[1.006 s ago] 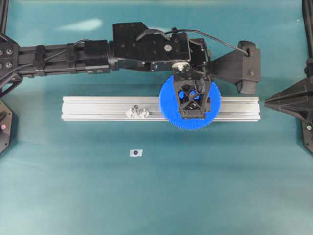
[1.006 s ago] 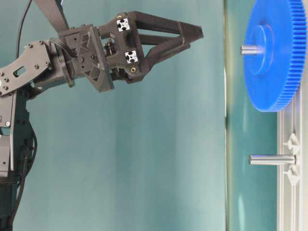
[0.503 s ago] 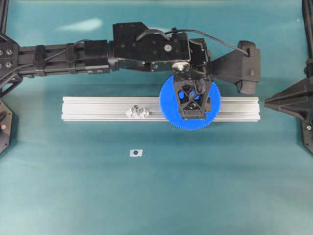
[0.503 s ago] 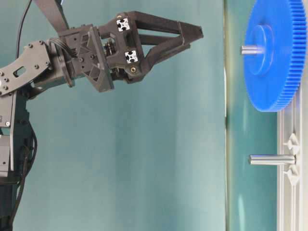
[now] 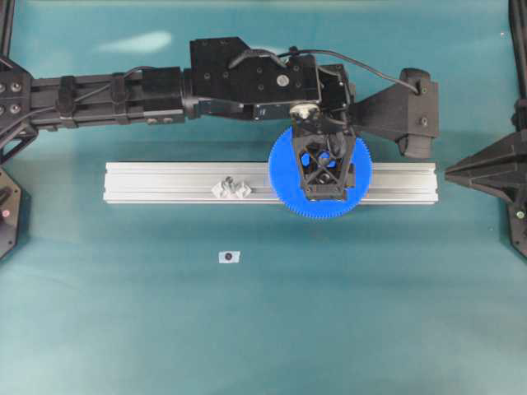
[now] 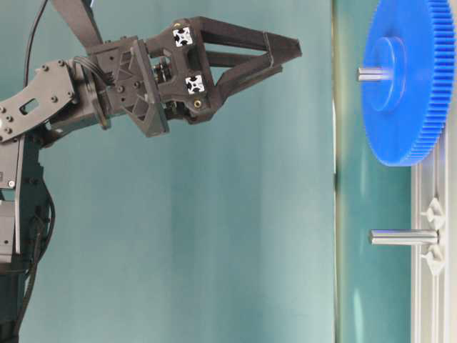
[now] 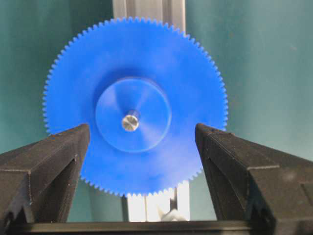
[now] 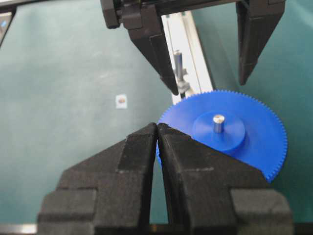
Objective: Insert the large gear onto the shaft.
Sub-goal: 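Withdraw the open left gripper away from the gear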
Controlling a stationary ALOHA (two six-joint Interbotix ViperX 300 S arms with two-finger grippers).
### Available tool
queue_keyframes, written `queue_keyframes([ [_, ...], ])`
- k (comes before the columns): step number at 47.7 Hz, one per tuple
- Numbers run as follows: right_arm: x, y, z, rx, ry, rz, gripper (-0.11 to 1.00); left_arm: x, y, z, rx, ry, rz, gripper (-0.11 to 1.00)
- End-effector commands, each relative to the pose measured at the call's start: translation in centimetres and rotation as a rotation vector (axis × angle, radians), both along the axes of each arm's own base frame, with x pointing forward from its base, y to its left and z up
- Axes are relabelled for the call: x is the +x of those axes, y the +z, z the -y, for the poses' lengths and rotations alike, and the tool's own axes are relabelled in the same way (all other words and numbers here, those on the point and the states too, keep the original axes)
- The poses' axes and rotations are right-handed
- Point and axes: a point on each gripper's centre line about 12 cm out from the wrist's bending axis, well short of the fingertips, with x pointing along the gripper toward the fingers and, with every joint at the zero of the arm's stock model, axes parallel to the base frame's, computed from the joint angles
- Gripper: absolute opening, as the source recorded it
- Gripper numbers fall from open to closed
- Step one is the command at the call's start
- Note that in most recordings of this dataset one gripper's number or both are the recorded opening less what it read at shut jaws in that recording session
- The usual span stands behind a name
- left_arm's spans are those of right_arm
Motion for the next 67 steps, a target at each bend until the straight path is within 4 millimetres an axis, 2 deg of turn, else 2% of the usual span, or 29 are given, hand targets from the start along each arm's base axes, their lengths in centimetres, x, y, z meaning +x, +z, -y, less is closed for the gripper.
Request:
queue_keyframes([
  [1,0.1,0.4,0.0,0.01,-0.004,0.008,0.16,-0.4,3.4,0.1,0.008,0.0,0.073,0.83],
  [24,0.2,0.5,0.0,0.01,-0.004,0.013,0.16,-0.7,3.5,0.1,-0.005,0.027,0.058,0.83],
  [41,0.2,0.5,0.0,0.009,-0.004,0.011,0.16,-2.1,6.0,0.8,-0.027,0.069,0.158,0.83],
  [67,0.2,0.6,0.0,0.009,-0.004,0.013,0.16,-2.3,5.3,1.5,-0.03,0.062,0.15,0.83],
])
